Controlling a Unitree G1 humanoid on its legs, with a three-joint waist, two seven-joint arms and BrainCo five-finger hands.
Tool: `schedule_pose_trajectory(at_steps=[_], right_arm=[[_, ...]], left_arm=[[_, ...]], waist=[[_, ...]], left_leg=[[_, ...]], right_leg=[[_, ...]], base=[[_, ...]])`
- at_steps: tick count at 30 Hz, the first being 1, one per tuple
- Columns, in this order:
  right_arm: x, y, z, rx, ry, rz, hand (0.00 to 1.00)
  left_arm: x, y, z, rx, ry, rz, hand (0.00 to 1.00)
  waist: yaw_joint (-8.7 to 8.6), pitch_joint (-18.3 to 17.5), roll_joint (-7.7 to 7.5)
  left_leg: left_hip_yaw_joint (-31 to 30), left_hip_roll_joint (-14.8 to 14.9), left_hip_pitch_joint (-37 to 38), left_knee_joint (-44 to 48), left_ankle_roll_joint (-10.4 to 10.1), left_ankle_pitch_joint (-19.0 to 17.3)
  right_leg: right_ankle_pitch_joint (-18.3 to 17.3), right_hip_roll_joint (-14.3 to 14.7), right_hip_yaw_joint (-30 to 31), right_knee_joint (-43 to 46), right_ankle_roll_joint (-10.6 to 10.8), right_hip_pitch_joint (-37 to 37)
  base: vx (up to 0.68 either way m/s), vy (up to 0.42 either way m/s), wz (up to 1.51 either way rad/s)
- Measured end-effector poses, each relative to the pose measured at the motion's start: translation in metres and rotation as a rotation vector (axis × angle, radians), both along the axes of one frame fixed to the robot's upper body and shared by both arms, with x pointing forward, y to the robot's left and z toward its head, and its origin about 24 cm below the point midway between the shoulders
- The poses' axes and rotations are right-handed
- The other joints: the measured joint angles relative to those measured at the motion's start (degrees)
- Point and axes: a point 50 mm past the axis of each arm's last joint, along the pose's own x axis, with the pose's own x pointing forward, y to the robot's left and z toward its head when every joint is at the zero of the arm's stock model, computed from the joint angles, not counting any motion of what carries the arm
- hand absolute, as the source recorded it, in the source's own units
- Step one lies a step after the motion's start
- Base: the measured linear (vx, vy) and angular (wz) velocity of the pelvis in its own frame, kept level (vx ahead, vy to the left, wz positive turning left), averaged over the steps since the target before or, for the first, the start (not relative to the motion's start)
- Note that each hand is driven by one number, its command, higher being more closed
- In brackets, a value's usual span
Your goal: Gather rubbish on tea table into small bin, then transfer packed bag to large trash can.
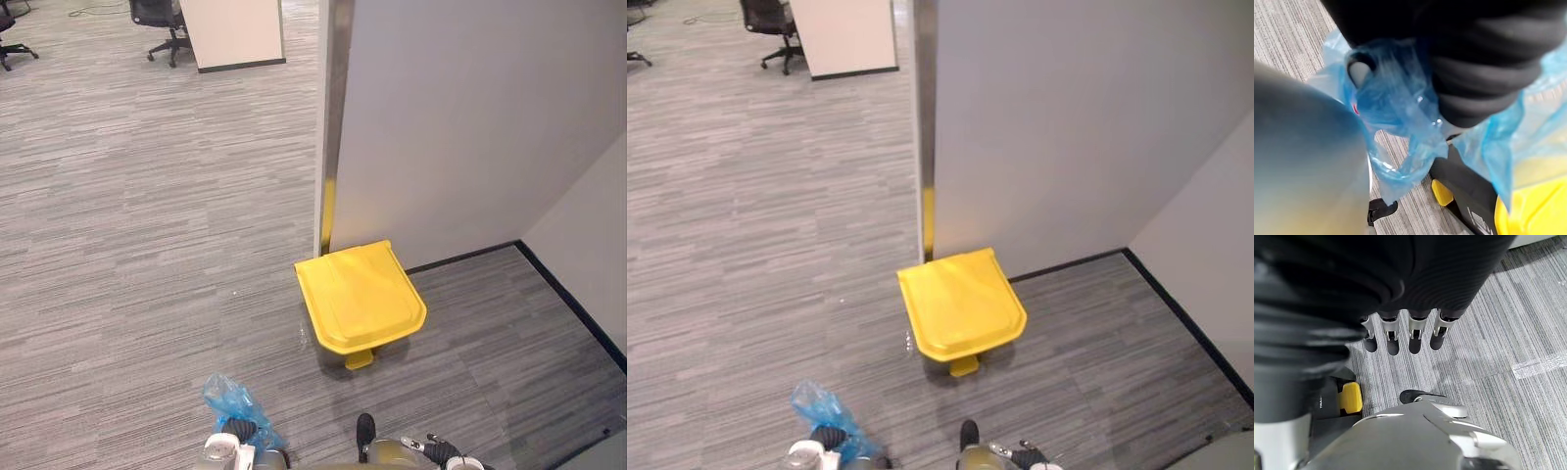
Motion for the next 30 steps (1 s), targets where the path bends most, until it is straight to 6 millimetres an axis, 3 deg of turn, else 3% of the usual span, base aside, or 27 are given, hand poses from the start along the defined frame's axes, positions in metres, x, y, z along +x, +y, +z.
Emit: schedule_pose_trajectory(at_steps=[9,12,14,16,18,20,21,24,26,27,28,29,30], right_arm=[[-0.002,-0.001,0.0,-0.003,0.002,-0.014,0.0],[0.002,0.0,0.0,-0.002,-0.006,-0.007,0.0],[0.008,0.004,0.001,0.008,-0.025,-0.003,0.0],[0.016,0.007,0.003,0.016,-0.042,0.009,0.0],[0.027,0.006,0.006,0.014,-0.081,0.009,0.0],[0.033,0.005,0.009,0.012,-0.104,0.021,0.0],[0.034,0.009,0.008,0.019,-0.106,0.033,0.0],[0.034,0.016,0.007,0.026,-0.113,0.036,0.0],[0.038,0.01,0.011,0.004,-0.131,0.045,0.0],[0.045,0.006,0.014,-0.011,-0.151,0.059,0.0],[0.047,0.0,0.017,-0.023,-0.167,0.058,0.0],[0.049,0.0,0.018,-0.025,-0.172,0.064,0.0],[0.045,0.006,0.015,-0.012,-0.163,0.073,0.0]], left_arm=[[-0.004,0.0,-0.001,0.006,0.011,-0.015,1.0],[-0.004,0.001,-0.001,0.009,0.01,-0.015,1.0],[-0.001,0.002,0.0,0.013,0.004,-0.017,1.0],[0.0,0.005,0.001,0.02,0.003,-0.018,1.0],[0.005,0.004,0.002,0.02,-0.011,-0.019,1.0],[0.007,0.007,0.003,0.03,-0.013,-0.02,1.0],[0.007,0.012,0.004,0.041,-0.015,-0.016,1.0],[0.011,0.014,0.006,0.033,-0.04,0.027,1.0],[0.015,0.006,0.006,0.01,-0.052,0.036,1.0],[0.016,-0.001,0.005,-0.003,-0.055,0.021,1.0],[0.018,-0.006,0.006,-0.016,-0.063,0.02,1.0],[0.019,-0.006,0.006,-0.013,-0.065,0.018,1.0],[0.019,0.001,0.007,0.002,-0.065,0.017,1.0]], waist=[[-0.03,-0.7,0.79],[0.02,-0.7,0.12],[-0.09,0.4,-1.36],[0.23,1.5,-2.38],[-0.03,3.1,-1.7],[-0.11,4.2,-1.59],[-0.05,4.6,-2.45],[0.08,5.8,-4.31],[0.19,6.8,-2.83],[0.38,7.1,-0.8],[0.31,7.5,-0.06],[0.35,7.4,-0.52],[0.33,7.4,-1.34]], left_leg=[[0.5,-0.1,3.4,-3.4,0.0,0.7],[2.0,-0.5,3.8,-3.3,0.1,0.6],[3.1,-1.3,4.8,-2.6,0.5,-0.1],[4.0,-1.8,6.2,-1.2,1.3,-2.0],[4.7,-2.0,8.4,-0.8,2.4,-3.2],[5.5,-0.7,9.1,1.8,3.1,-5.0],[6.4,-0.5,9.1,3.6,2.8,-5.9],[6.1,-0.9,8.6,11.8,0.7,-11.0],[5.8,0.8,8.5,13.7,0.3,-13.4],[5.1,2.0,8.1,13.3,0.4,-13.8],[4.8,3.7,7.7,13.4,-0.2,-14.1],[4.5,4.1,8.1,13.4,-0.5,-14.3],[3.5,4.1,8.9,12.9,-1.1,-14.7]], right_leg=[[-1.2,0.4,-0.3,-0.1,0.2,1.7],[-3.8,0.1,1.2,5.2,0.2,-0.9],[-7.3,-1.0,2.5,12.4,0.4,-3.6],[-9.4,-2.4,2.9,17.3,1.9,-4.6],[-9.6,-3.6,1.5,27.5,8.3,-10.4],[-9.5,-2.8,0.4,22.6,5.9,-13.5],[-6.0,-2.9,-1.1,13.4,5.9,-13.8],[-6.2,-4.1,-2.5,7.0,5.4,-11.9],[-4.8,-3.4,-4.1,8.1,5.8,-12.0],[-4.3,-2.6,-5.1,8.7,4.4,-12.2],[-5.1,-2.1,-4.5,19.1,-0.8,-15.9],[-6.1,-1.8,-3.4,23.2,-2.0,-16.9],[-8.8,-1.9,-1.9,22.7,0.6,-15.8]], base=[[0.08,0.01,0.0],[-0.01,0.01,-0.2],[-0.06,0.003,-0.22],[-0.09,0.005,-0.31],[-0.08,0.032,-0.36],[-0.08,0.058,-0.26],[-0.01,-0.035,-0.06],[0.11,-0.136,0.05],[0.18,-0.165,0.02],[0.16,-0.174,0.18],[0.16,-0.184,0.22],[0.19,-0.186,0.38],[0.24,-0.202,0.35]])
